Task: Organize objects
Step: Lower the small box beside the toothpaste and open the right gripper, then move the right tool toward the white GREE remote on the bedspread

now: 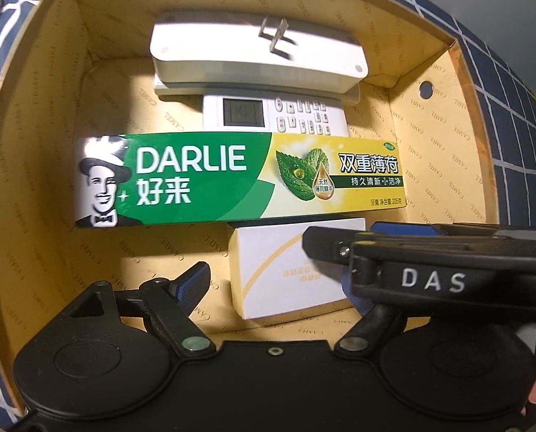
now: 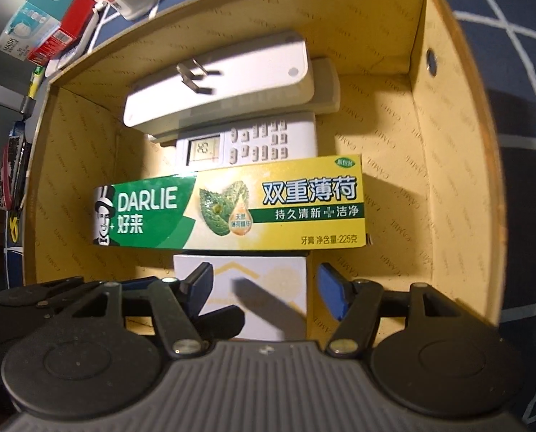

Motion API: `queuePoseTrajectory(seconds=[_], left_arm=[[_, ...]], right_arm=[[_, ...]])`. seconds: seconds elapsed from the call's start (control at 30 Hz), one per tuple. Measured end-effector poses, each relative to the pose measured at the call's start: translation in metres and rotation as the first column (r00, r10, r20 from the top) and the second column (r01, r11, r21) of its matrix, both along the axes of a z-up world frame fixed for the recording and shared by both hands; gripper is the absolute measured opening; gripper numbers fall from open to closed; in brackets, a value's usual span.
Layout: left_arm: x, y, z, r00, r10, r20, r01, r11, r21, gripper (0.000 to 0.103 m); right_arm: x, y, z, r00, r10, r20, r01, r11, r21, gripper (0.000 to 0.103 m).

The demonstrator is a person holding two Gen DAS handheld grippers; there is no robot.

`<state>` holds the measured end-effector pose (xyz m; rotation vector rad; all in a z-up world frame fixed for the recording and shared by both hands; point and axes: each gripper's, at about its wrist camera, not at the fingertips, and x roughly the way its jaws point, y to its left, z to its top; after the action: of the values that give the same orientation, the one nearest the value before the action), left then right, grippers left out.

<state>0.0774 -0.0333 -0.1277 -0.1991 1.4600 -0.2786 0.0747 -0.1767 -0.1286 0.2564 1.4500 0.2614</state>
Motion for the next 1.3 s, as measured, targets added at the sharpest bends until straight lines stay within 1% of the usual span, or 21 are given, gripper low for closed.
queuePoseTrajectory(seconds=[0.23,0.37,0.43,0.5,0.57,0.6,0.63,0.7,0.83,0.93,1.0,1.2,1.3], left_arm=[[-0.016,-0.001,0.024,0.999,0.009,0.046,-0.010,1.000,0.014,0.082],[-0.022,-0.009,0.038,0.997,0.006,0.081,-0.008,1.000,0.023,0.089],[-0.026,-0.014,0.045,0.995,0.000,0.099,-0.003,1.000,0.031,0.090],[-0.030,-0.020,0.053,0.993,-0.009,0.116,0.005,0.999,0.036,0.092],[-0.033,-0.026,0.060,0.991,-0.022,0.134,0.016,0.999,0.040,0.095],[-0.035,-0.030,0.063,0.989,-0.031,0.142,0.025,0.999,0.044,0.095],[-0.036,-0.034,0.066,0.988,-0.038,0.148,0.031,0.998,0.048,0.096],[-0.039,-0.043,0.071,0.985,-0.056,0.160,0.048,0.997,0.057,0.100],[-0.041,-0.064,0.080,0.976,-0.119,0.184,0.108,0.992,0.069,0.100],[-0.040,-0.083,0.087,0.965,-0.161,0.205,0.145,0.986,0.087,0.101],[-0.040,-0.095,0.090,0.959,-0.186,0.215,0.169,0.981,0.095,0.103],[-0.037,-0.137,0.093,0.943,-0.251,0.220,0.230,0.966,0.115,0.103],[-0.036,-0.161,0.094,0.930,-0.288,0.226,0.265,0.956,0.126,0.103]], right_arm=[[-0.011,-0.004,0.027,0.997,0.001,0.073,-0.001,1.000,0.000,0.065],[-0.019,-0.008,0.045,0.993,0.002,0.120,-0.002,1.000,-0.001,0.067],[-0.024,-0.013,0.054,0.990,-0.004,0.141,0.006,1.000,-0.008,0.068],[-0.029,-0.018,0.063,0.987,-0.013,0.161,0.015,1.000,-0.014,0.073],[-0.034,-0.026,0.070,0.983,-0.025,0.180,0.029,0.999,-0.016,0.076],[-0.036,-0.030,0.073,0.982,-0.033,0.188,0.036,0.999,-0.017,0.080],[-0.039,-0.036,0.077,0.979,-0.044,0.197,0.049,0.999,-0.019,0.082],[-0.044,-0.047,0.082,0.975,-0.067,0.213,0.073,0.997,-0.022,0.087],[-0.053,-0.074,0.090,0.964,-0.111,0.240,0.119,0.993,-0.019,0.090],[-0.061,-0.097,0.095,0.954,-0.152,0.258,0.164,0.986,-0.028,0.094],[-0.065,-0.113,0.098,0.946,-0.180,0.269,0.195,0.980,-0.032,0.102],[-0.080,-0.163,0.102,0.918,-0.270,0.289,0.296,0.954,-0.047,0.103],[-0.089,-0.190,0.101,0.899,-0.323,0.295,0.356,0.932,-0.064,0.103]])
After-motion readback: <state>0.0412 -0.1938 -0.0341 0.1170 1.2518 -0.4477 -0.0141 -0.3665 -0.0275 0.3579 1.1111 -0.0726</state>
